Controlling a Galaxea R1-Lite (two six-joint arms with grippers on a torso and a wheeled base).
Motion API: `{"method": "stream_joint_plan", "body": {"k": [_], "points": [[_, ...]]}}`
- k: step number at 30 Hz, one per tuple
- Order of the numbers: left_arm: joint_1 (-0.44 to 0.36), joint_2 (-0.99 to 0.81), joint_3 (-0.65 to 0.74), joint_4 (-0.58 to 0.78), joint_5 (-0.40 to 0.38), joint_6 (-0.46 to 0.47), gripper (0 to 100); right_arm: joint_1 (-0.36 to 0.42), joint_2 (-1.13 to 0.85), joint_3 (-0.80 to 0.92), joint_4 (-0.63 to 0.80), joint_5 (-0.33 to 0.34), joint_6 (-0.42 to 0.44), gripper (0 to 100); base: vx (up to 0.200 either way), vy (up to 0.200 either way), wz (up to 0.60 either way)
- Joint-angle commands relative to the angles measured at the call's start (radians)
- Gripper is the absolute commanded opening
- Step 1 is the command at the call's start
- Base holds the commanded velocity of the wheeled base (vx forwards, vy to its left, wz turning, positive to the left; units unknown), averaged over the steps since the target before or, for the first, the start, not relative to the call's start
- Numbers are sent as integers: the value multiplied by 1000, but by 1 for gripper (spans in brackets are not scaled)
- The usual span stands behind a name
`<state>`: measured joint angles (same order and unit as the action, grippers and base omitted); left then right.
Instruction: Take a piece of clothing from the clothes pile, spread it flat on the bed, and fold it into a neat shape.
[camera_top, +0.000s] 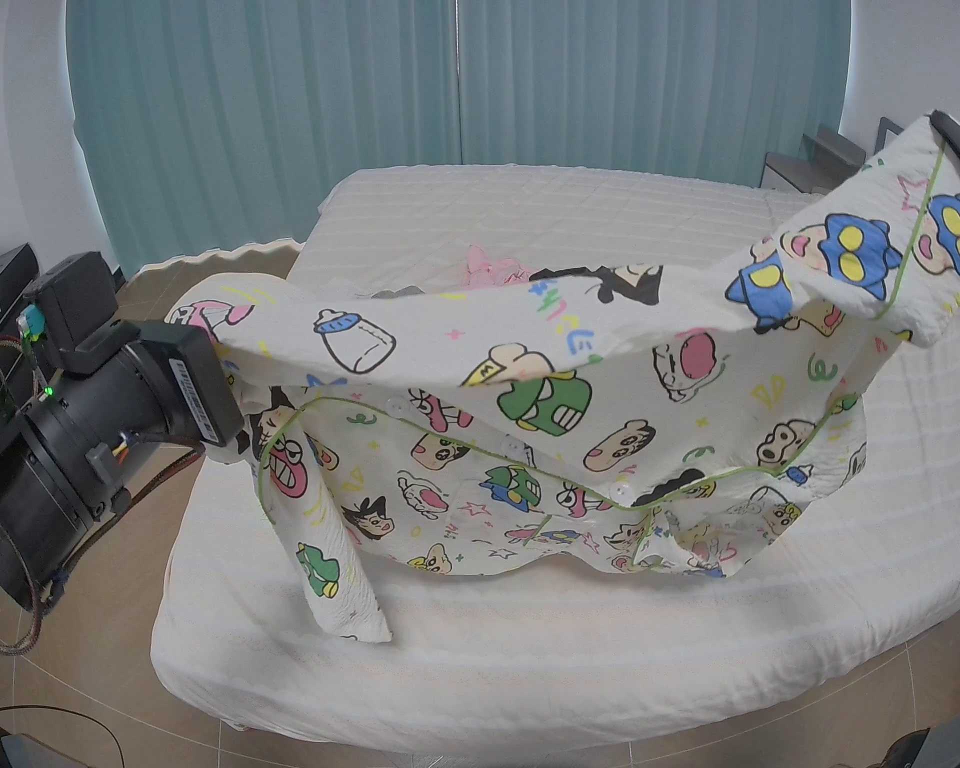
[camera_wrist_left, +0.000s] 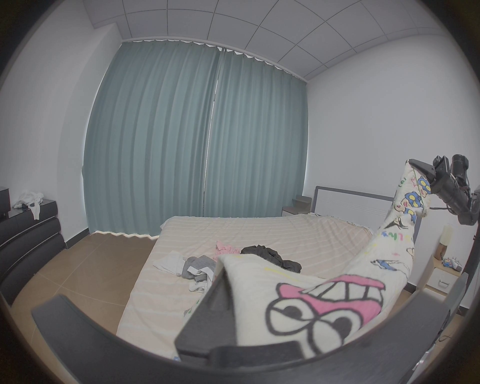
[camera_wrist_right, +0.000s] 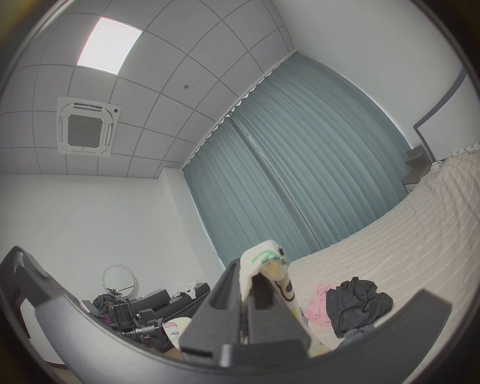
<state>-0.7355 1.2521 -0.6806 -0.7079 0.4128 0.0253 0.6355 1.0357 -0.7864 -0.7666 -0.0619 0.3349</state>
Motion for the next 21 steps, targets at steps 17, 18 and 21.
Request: {"method": "stream_joint_plan", "body": {"k": [17, 18, 21], "points": [[-38, 6, 10, -47, 0, 41, 0, -17, -134, 254, -48, -1, 49, 0, 0, -106, 0], [-38, 7, 10, -47, 0, 41, 0, -17, -134, 254, -48, -1, 53, 0, 0, -200, 0], [-41, 7, 9, -47, 0, 42, 0, -17, -135, 253, -48, 1, 70, 0, 0, -200, 0]]}}
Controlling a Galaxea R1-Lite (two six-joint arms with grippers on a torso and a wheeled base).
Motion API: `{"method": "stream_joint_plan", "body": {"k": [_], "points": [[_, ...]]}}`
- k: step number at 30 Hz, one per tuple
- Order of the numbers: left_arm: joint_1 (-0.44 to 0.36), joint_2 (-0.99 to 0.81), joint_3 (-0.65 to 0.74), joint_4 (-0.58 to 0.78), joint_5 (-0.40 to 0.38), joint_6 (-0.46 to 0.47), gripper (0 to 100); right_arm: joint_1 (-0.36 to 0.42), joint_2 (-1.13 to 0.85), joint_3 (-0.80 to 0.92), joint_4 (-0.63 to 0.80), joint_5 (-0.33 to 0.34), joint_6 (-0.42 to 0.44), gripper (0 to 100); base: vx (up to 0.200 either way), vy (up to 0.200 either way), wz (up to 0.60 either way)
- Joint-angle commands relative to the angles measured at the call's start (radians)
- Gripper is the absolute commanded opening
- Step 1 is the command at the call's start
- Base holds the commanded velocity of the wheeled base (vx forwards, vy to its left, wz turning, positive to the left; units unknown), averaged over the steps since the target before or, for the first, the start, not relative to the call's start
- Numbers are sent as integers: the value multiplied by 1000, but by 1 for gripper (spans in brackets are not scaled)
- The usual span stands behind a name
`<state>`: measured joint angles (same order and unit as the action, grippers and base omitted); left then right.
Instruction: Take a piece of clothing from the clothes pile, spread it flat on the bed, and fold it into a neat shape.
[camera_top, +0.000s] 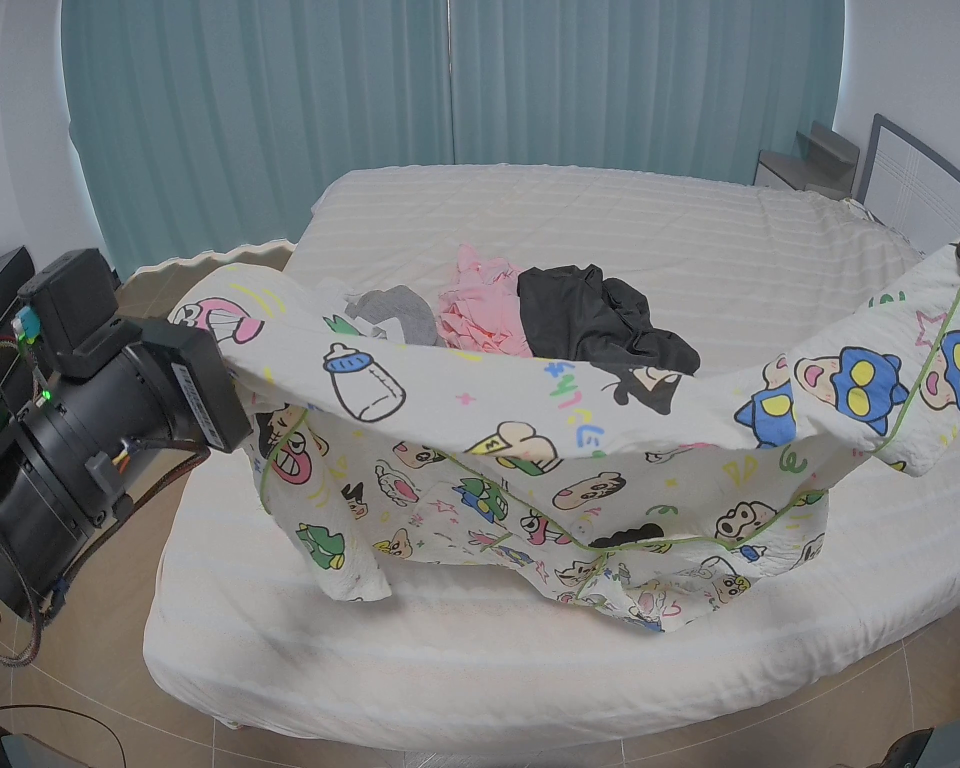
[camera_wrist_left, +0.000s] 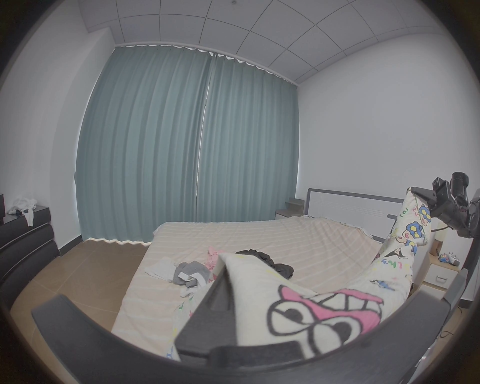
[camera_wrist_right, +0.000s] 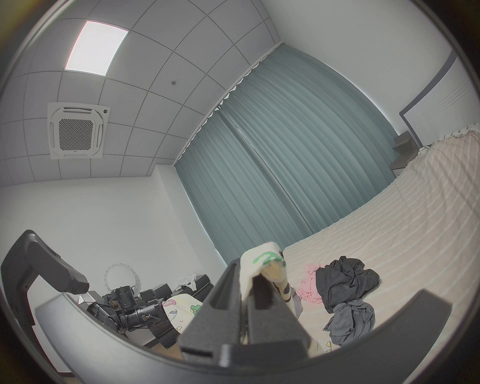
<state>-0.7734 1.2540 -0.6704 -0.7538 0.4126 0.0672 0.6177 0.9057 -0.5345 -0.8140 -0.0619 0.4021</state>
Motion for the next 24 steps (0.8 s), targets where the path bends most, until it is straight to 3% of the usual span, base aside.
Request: {"method": "stream_joint_plan", "body": {"k": [1, 14, 24], "points": [[-3, 5, -1, -1, 0, 0, 0, 1, -7, 1, -1, 1, 6, 0, 0, -200, 0], [-7, 4, -1, -1, 2, 0, 0, -1, -2, -4, -5, 2, 70, 0, 0, -200, 0], [-7, -1, 0, -1, 2, 0, 0, -3, -1, -2, -5, 2, 72, 0, 0, -200, 0]]}}
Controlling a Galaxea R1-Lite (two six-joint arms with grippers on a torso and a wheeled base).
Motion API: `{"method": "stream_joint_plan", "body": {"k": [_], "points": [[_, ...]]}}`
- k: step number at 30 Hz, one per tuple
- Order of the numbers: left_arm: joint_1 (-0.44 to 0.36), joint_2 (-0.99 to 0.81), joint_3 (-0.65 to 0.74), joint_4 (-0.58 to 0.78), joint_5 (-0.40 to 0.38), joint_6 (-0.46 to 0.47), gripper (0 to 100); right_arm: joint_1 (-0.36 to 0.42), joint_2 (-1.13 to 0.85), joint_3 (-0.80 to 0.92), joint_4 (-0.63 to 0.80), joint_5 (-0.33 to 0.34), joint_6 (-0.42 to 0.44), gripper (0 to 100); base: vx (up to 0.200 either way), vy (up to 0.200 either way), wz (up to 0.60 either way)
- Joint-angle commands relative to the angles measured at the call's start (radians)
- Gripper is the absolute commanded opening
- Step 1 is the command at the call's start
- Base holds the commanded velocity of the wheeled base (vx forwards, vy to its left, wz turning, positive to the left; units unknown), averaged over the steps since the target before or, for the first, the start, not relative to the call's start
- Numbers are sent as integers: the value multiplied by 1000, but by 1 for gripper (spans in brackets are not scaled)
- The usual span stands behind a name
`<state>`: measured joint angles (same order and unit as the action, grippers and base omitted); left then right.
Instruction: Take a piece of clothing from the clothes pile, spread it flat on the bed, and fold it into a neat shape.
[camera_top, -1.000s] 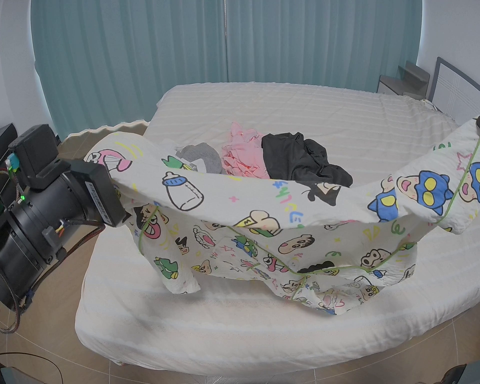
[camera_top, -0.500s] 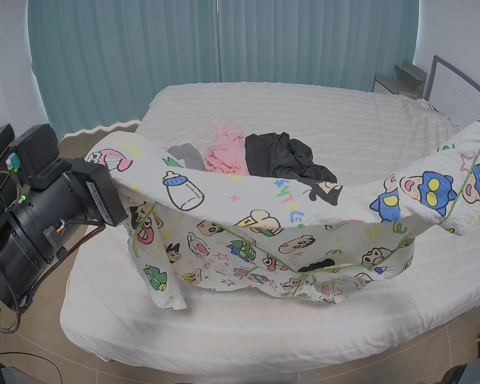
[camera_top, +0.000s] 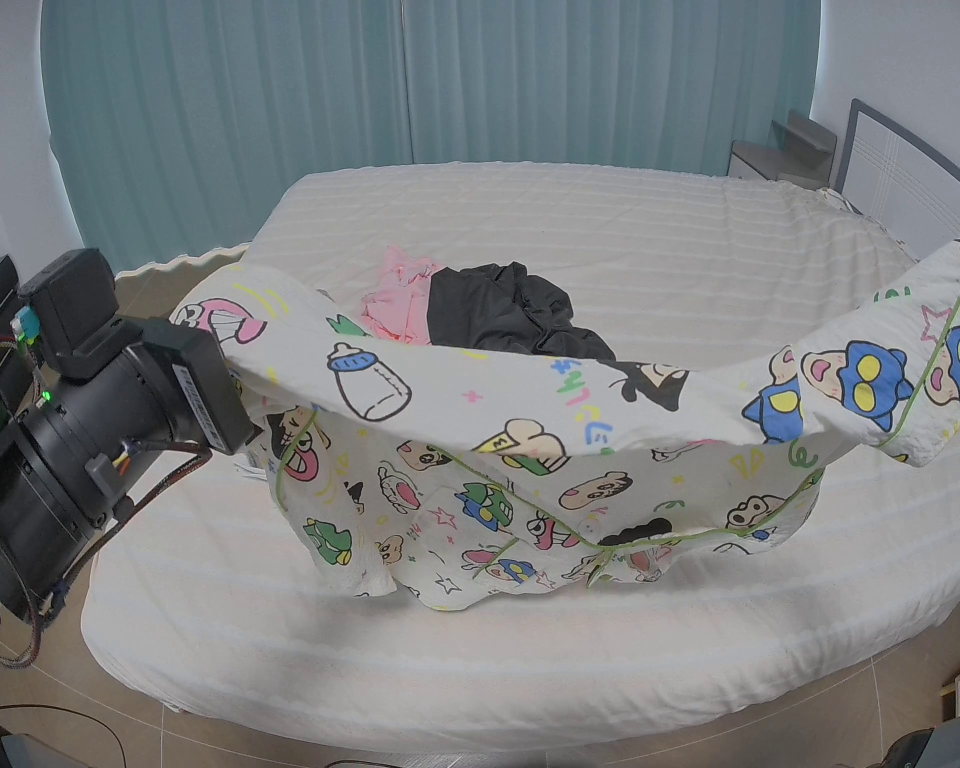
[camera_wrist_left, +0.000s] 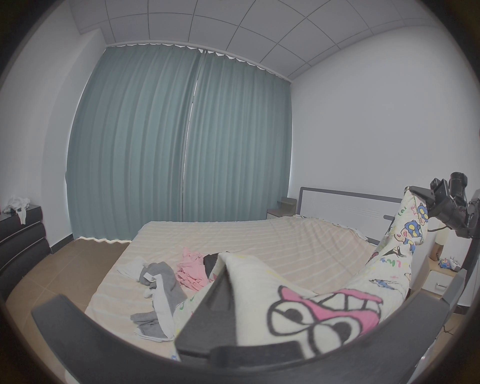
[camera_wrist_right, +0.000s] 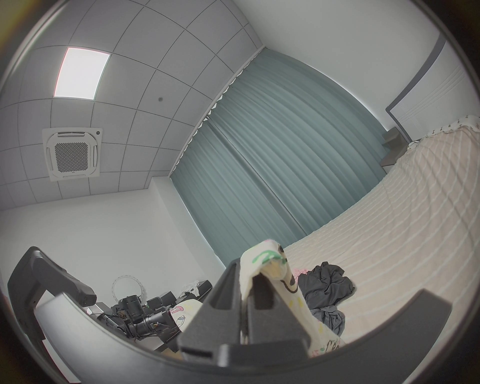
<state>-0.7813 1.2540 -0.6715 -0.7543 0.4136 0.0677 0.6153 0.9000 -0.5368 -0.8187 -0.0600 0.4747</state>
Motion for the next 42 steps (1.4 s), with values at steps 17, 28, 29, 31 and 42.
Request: {"method": "stream_joint_plan", "body": {"k": [17, 28, 29, 31, 42], "points": [[0, -1, 1, 0, -1, 0, 0, 0, 4, 1, 0, 0, -1, 0, 0, -200, 0], [5, -2, 0, 0, 2, 0, 0, -5, 31, -46, 4, 20, -2, 0, 0, -200, 0], [7, -4, 0, 0, 4, 0, 0, -11, 37, -65, 9, 25, -2, 0, 0, -200, 0], [8, -4, 0, 0, 4, 0, 0, -37, 60, -111, 13, 37, -2, 0, 0, -200, 0], [8, -22, 4, 0, 4, 0, 0, -105, 126, -244, 46, 121, -13, 0, 0, -200, 0]]}}
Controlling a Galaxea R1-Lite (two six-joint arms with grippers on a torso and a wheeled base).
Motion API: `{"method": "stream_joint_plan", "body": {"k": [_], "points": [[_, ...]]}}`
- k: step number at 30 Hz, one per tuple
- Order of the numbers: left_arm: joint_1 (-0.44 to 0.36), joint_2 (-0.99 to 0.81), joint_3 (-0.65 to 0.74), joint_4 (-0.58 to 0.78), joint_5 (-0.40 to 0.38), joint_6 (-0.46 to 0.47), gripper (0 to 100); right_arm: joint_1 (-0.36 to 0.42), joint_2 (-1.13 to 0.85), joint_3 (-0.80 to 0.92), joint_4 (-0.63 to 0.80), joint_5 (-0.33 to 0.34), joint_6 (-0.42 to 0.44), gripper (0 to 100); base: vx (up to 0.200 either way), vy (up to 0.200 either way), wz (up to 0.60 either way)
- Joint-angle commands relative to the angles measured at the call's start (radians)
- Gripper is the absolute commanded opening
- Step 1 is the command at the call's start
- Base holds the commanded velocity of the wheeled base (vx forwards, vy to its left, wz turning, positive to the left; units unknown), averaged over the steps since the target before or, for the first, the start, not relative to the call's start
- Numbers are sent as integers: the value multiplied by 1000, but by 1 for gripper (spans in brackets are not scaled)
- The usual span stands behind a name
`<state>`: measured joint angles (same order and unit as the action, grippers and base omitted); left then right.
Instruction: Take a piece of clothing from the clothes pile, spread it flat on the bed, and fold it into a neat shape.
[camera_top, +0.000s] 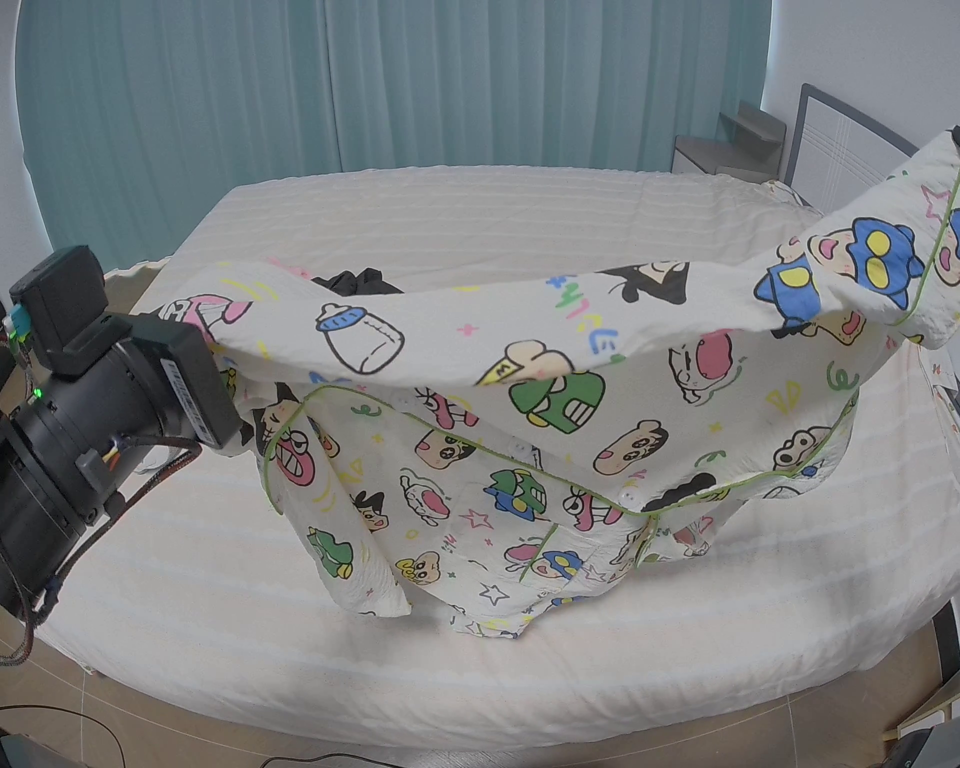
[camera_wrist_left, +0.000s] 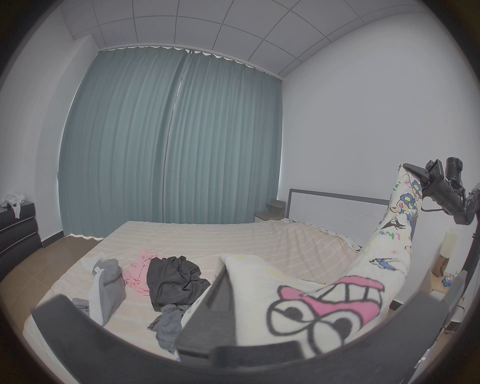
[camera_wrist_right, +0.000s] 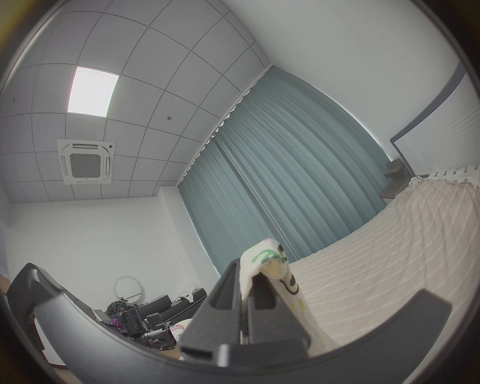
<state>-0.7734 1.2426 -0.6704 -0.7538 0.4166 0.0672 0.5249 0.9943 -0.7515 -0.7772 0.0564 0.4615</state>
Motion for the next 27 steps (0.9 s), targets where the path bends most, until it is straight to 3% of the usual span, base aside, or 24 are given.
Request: {"method": "stream_joint_plan", "body": {"k": [1, 17, 27], "points": [[0, -15, 5, 1, 1, -1, 0, -14, 32, -45, 19, 5, -1, 0, 0, -200, 0], [-1, -18, 43, -1, -2, -9, 0, -6, 53, -189, 167, 16, -4, 0, 0, -200, 0], [-1, -38, 75, -1, -4, -9, 0, -6, 75, -213, 205, 33, -4, 0, 0, 0, 0]]}}
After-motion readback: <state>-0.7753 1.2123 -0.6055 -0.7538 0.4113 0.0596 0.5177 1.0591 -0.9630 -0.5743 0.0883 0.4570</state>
